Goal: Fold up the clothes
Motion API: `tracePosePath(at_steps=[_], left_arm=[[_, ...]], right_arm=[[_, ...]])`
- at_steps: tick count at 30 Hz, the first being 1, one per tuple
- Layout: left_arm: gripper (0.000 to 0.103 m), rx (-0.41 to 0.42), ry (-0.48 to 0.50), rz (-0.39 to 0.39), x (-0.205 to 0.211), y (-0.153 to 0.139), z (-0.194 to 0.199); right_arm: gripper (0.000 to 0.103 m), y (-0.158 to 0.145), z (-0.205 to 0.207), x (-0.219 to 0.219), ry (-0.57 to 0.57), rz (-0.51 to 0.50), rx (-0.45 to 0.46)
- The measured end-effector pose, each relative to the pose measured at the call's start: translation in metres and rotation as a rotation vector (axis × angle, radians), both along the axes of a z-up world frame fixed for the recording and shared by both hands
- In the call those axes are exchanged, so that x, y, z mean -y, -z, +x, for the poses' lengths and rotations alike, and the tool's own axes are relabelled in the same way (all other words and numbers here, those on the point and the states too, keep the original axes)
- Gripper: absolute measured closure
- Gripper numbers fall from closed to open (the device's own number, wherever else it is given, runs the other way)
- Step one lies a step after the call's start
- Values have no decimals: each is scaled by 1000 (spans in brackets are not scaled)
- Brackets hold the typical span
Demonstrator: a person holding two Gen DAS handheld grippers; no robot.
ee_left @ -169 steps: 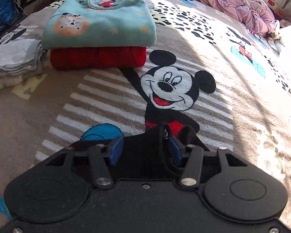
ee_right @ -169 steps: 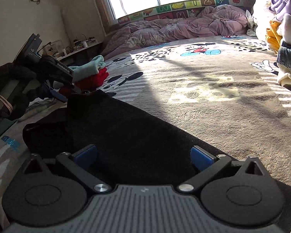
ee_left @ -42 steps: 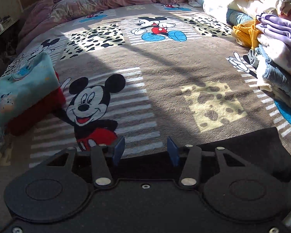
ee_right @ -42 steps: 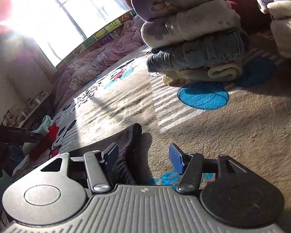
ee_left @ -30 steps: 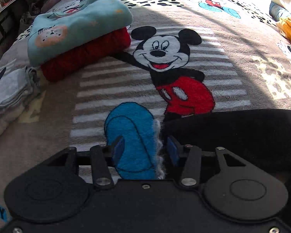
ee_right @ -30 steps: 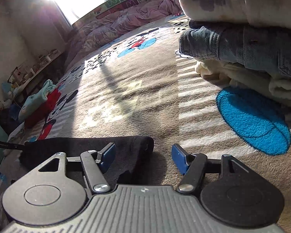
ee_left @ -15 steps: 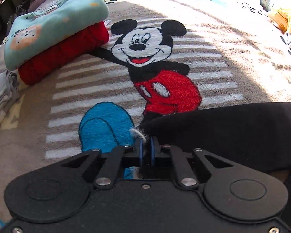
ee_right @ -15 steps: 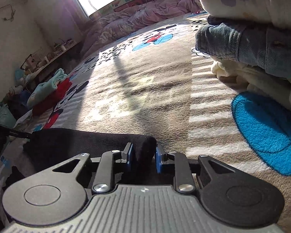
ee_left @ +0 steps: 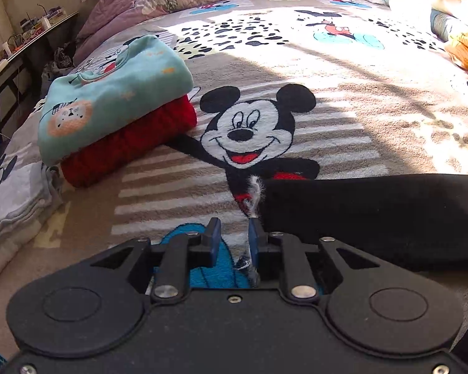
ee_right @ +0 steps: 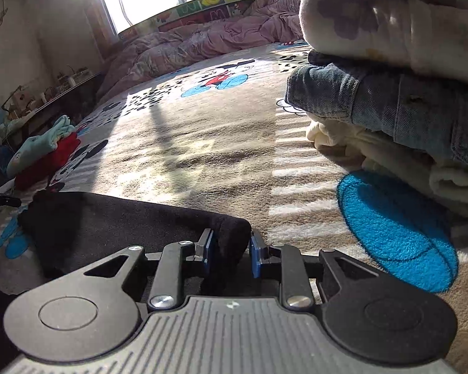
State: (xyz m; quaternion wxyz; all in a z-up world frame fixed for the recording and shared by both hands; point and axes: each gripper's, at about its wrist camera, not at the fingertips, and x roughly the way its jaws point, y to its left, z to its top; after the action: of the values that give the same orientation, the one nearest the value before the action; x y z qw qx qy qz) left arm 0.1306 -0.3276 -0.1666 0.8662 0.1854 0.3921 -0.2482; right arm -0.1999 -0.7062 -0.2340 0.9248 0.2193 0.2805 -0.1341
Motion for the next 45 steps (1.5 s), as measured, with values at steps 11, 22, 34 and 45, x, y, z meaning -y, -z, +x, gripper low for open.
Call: tracePosePath(at_steps=[11, 22, 34, 45], left_arm=[[86, -50, 216, -99, 44, 3, -53], [78, -140, 167, -72, 49, 28, -43], [72, 11, 60, 65, 30, 19, -37], [72, -75, 483, -25, 124, 22, -139]], right_arm=[[61, -17, -10, 0, 1, -39, 74], [61, -3, 0, -16, -91, -128, -56], [60, -11, -9, -20, -85, -170, -22], [68, -19, 15, -78, -285, -280, -53]])
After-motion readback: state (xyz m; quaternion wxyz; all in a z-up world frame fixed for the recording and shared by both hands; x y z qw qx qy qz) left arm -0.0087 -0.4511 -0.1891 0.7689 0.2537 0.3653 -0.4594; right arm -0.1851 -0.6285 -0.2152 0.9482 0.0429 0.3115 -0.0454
